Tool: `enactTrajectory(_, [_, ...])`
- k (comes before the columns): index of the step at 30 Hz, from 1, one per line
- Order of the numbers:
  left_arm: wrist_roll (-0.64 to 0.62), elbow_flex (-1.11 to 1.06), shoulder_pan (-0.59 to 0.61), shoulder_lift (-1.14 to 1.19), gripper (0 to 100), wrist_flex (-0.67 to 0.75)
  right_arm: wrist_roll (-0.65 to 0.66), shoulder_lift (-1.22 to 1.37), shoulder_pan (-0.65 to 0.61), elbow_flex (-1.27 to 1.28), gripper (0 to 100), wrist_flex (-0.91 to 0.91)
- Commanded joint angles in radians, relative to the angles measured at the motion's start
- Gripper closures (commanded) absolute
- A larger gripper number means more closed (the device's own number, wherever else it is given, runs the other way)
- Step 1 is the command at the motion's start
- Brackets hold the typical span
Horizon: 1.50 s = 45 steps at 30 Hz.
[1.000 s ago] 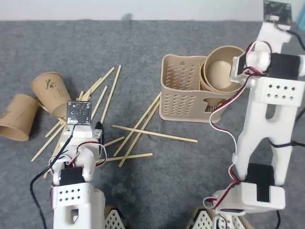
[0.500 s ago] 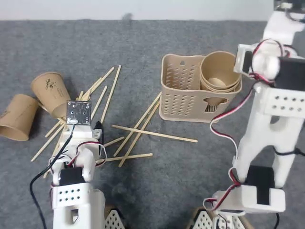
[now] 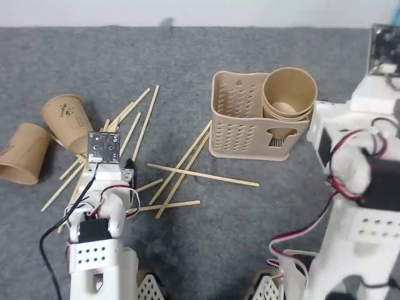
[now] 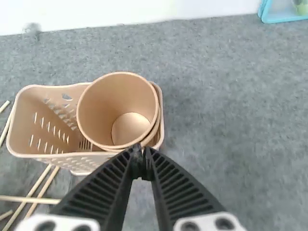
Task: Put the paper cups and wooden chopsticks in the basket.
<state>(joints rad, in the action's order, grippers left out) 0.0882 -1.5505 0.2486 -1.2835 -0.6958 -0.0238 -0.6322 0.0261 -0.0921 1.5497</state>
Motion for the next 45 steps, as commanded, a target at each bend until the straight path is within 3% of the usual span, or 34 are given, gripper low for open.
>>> enactTrajectory(1, [0.006, 0.005, 0.003, -0.014, 86, 0.023, 0.028, -0.119, -0.010, 0.287, 99.1, -0.257])
enactTrajectory(6, [0.006, 0.005, 0.003, -0.014, 86, 0.023, 0.031, -0.272, -0.062, 0.614, 99.0, -0.587])
enactTrajectory(12, [0.006, -0.002, 0.003, -0.014, 86, 0.026, 0.031, -0.361, -0.102, 0.836, 98.9, -0.774])
enactTrajectory(27, [0.006, -0.004, -0.002, -0.014, 86, 0.028, 0.068, -0.372, -0.102, 1.033, 98.9, -0.852])
enactTrajectory(31, [0.006, -0.004, -0.002, -0.014, 86, 0.028, 0.068, -0.378, -0.091, 0.942, 98.9, -0.819])
enactTrajectory(41, [0.006, -0.004, 0.003, -0.014, 86, 0.028, 0.083, -0.668, -0.053, 0.666, 98.8, -0.302])
enactTrajectory(45, [0.006, -0.004, 0.002, -0.014, 86, 0.028, 0.281, -0.757, -0.059, 0.758, 98.9, -0.219])
